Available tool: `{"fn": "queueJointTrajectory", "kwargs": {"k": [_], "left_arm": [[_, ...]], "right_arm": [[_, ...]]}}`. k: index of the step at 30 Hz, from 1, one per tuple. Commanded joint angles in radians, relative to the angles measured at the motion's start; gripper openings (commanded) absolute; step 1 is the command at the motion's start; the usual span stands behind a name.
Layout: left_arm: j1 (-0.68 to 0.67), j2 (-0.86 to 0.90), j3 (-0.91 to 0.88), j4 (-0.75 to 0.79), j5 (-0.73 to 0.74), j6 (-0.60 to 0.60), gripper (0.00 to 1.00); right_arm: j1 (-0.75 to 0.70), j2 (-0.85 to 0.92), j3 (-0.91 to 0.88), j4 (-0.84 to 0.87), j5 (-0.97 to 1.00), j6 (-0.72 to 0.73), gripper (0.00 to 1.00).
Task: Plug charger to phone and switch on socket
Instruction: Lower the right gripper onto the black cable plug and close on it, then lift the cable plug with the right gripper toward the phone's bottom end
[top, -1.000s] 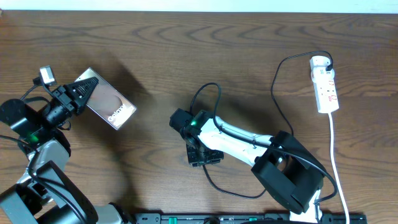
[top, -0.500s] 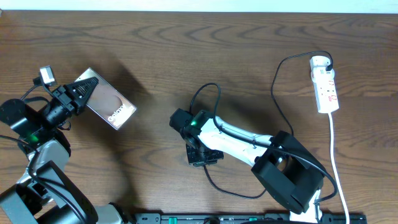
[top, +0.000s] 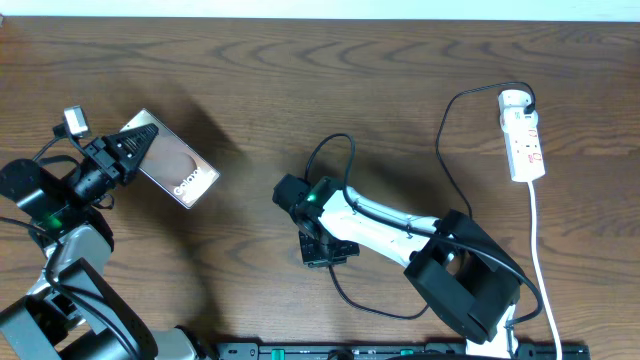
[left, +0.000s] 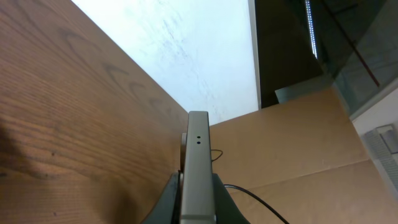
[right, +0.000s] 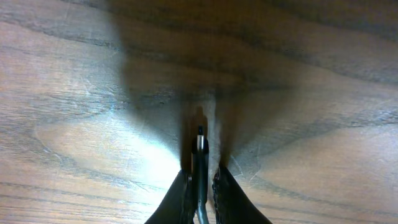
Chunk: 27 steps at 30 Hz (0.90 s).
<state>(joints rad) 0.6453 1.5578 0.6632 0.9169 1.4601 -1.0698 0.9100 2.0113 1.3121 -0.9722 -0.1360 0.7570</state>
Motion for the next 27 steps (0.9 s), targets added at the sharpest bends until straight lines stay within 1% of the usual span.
{"fn": "queueJointTrajectory", "kwargs": {"k": [1, 5, 8, 9, 18, 23, 26, 27], "left_arm": [[0.004, -0.015, 0.031, 0.009, 0.005, -0.004, 0.07], [0.004, -0.015, 0.031, 0.009, 0.005, -0.004, 0.07], [0.004, -0.015, 0.031, 0.009, 0.005, -0.004, 0.07], [0.004, -0.015, 0.031, 0.009, 0.005, -0.004, 0.07], [0.004, -0.015, 0.031, 0.009, 0.005, -0.004, 0.07], [0.004, -0.015, 0.031, 0.009, 0.006, -0.004, 0.07], [0.004, -0.015, 0.031, 0.009, 0.006, -0.004, 0.07], [0.004, -0.015, 0.031, 0.009, 0.006, -0.005, 0.07]], "right_arm": [[-0.013, 0.017, -0.006, 0.003, 0.006, -0.003, 0.09], [-0.017, 0.017, -0.006, 0.004, 0.010, -0.003, 0.08], [-0.021, 0.017, -0.006, 0.004, 0.011, -0.003, 0.04], [-0.022, 0.017, -0.006, 0.003, 0.011, -0.003, 0.02], [-0.040, 0.016, 0.002, 0.003, 0.005, -0.033, 0.01], [-0.102, 0.015, 0.064, 0.000, -0.040, -0.148, 0.01], [-0.169, 0.015, 0.136, 0.026, -0.202, -0.299, 0.01], [-0.195, 0.015, 0.161, 0.047, -0.307, -0.373, 0.01]]}}
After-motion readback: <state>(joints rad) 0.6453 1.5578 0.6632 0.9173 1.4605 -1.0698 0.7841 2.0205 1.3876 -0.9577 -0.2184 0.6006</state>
